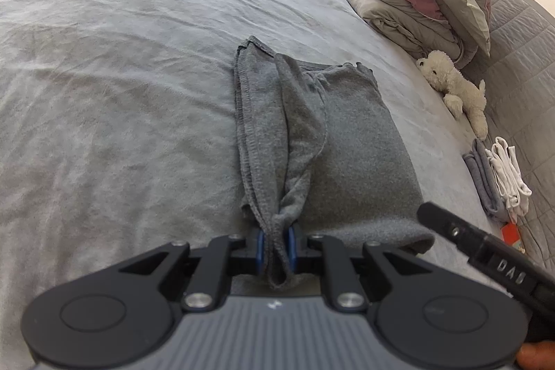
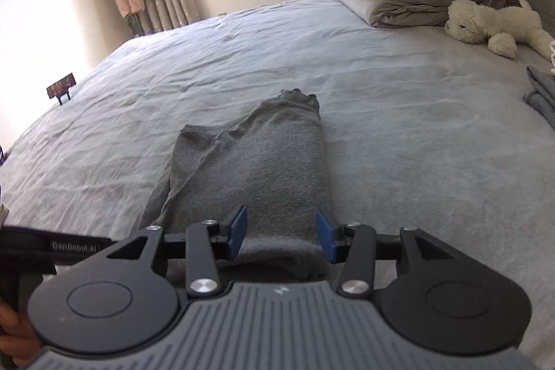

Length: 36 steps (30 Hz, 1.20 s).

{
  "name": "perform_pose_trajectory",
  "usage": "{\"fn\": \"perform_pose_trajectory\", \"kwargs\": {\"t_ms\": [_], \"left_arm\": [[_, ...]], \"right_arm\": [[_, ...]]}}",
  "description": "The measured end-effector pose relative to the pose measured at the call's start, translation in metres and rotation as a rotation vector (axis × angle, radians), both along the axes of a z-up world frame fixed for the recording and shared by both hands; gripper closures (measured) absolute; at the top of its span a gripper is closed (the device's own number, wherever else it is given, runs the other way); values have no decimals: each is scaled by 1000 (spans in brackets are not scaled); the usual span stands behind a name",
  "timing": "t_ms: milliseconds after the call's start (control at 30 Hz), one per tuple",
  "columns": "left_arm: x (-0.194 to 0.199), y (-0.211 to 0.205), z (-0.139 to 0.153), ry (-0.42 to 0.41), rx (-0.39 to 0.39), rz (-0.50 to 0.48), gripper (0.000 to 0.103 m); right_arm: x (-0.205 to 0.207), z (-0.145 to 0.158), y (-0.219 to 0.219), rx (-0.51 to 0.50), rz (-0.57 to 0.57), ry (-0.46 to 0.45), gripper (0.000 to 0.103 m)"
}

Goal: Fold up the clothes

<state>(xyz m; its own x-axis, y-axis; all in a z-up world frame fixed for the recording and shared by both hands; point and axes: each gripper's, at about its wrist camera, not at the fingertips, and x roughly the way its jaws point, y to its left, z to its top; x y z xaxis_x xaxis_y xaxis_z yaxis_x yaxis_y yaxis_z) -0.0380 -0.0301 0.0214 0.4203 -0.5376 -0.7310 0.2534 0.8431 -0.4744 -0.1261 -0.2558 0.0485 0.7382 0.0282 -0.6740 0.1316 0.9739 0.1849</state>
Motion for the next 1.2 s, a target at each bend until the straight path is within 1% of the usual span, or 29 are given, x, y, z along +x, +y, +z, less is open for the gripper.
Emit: {"fn": "perform_pose_trajectory", "kwargs": {"t_ms": [67, 100, 167, 233, 267, 300, 367, 400, 433, 467, 500, 533, 567, 600, 667, 733, 800, 833, 900, 933, 1000, 1033, 1067, 1100, 1133, 1167, 1200], "left_arm": [[4, 3, -1, 24, -18, 4, 89], [6, 6, -2, 41, -34, 9, 89], [9, 11, -2, 68, -66, 18, 88], [9, 16, 0, 78, -84, 21, 86], [8, 19, 2, 83, -91, 27, 78], [7, 21, 4, 84, -98, 31, 64], [5, 22, 9, 64, -104, 23, 51], [3, 22, 11, 51, -101, 17, 49], [2, 20, 13, 34, -91, 7, 49], [1, 17, 14, 17, -75, -3, 49], [1, 14, 14, 4, -58, -8, 50], [0, 12, 15, -8, -41, -15, 52], [0, 9, 14, -18, -23, -23, 52], [0, 8, 14, -26, -4, -28, 58], [-1, 7, 15, -52, 37, -28, 64], [-4, 9, 22, -108, 77, -21, 64], [-12, 7, 35, -196, 88, -52, 64], [-17, 4, 41, -236, 82, -90, 64], [-29, -7, 45, -278, 69, -184, 64], [-35, -15, 43, -292, 79, -227, 64], [-44, -32, 32, -313, 136, -297, 64], [-47, -39, 25, -319, 168, -318, 64], [-45, -43, 18, -316, 199, -318, 67], [-42, -45, 12, -310, 216, -313, 71], [-37, -45, 9, -302, 217, -301, 72], [-32, -42, 8, -292, 204, -284, 74], [-27, -38, 9, -276, 184, -269, 76]], "right_arm": [[4, -13, 9, -55, 43, 77, 56], [4, -15, 9, -73, 44, 79, 56], [2, -10, 8, -73, 43, 58, 58], [-3, -3, 6, -51, 39, 8, 58], [-6, 1, 5, -41, 46, -10, 58], [-9, 4, 4, -31, 53, -29, 58], [-14, 11, 6, -32, 92, -53, 58], [-12, 10, 9, -45, 116, -44, 58], [-6, 6, 13, -64, 136, -14, 62], [0, 1, 16, -82, 155, 15, 77], [6, -4, 20, -104, 169, 45, 86], [14, -8, 23, -128, 174, 70, 90], [21, -10, 24, -141, 178, 80, 92], [28, -11, 22, -133, 176, 89, 94], [39, -11, 8, -31, 143, 104, 95], [42, -12, -6, 62, 120, 118, 98], [41, -12, -15, 134, 101, 127, 98], [40, -11, -17, 153, 99, 127, 98], [31, -5, -15, 127, 127, 107, 98], [27, -2, -14, 113, 140, 97, 98], [19, 4, -12, 86, 168, 77, 97], [14, 8, -11, 73, 182, 67, 86], [10, 11, -10, 59, 195, 57, 81], [6, 14, -8, 46, 209, 47, 81], [2, 17, -7, 33, 223, 37, 79], [-3, 19, -4, -2, 245, 32, 74], [-9, 18, 2, -78, 284, 36, 74]]}}
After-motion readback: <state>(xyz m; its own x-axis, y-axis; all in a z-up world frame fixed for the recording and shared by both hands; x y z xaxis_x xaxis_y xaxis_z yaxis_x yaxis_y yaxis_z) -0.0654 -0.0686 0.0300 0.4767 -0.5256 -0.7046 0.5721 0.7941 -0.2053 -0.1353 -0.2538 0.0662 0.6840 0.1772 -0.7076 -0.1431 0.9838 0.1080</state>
